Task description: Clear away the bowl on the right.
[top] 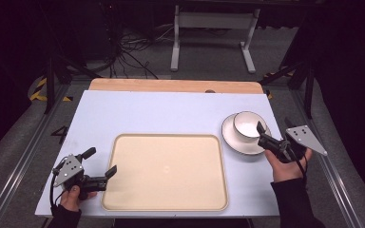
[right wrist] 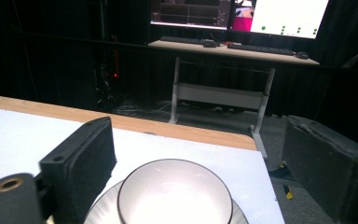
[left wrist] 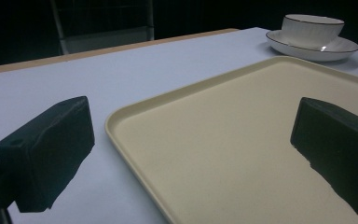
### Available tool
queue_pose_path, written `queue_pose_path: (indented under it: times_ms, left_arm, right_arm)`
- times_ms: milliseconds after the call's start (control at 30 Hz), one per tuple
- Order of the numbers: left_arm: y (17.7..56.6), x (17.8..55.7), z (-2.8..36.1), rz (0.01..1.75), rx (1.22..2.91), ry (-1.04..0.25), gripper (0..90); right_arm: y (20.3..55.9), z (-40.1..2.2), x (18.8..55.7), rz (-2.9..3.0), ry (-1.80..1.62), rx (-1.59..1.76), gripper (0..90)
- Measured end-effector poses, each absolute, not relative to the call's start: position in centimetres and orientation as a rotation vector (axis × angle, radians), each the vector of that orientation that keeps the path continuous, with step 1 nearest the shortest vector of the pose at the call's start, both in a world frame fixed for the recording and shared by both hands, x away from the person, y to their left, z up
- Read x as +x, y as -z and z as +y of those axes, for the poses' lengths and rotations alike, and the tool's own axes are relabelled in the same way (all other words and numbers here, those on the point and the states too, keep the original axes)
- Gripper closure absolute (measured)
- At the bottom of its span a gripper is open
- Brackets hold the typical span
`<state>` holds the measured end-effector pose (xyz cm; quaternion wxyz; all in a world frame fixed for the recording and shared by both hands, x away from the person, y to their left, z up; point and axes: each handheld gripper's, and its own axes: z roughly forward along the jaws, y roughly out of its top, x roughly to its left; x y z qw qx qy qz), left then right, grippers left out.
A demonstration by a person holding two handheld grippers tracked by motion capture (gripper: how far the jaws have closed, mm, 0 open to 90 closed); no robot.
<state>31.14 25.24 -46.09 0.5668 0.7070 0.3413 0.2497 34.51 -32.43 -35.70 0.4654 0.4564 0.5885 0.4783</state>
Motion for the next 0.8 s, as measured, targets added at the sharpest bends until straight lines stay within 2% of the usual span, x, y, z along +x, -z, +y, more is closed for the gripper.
queue_pose_path:
  times_ms: [400,800]
  left_arm:
    - [46.1,31.1,25.2,0.8,1.663,-0.589,0.1]
    - [46.1,31.1,25.2,0.792,1.668,-0.59,0.1]
  right_arm:
    - [34.7,-33.4,38.0,1.523,-1.102,1.232,12.2]
    - [34.5,-33.3,39.7,1.535,-1.073,1.264,14.2]
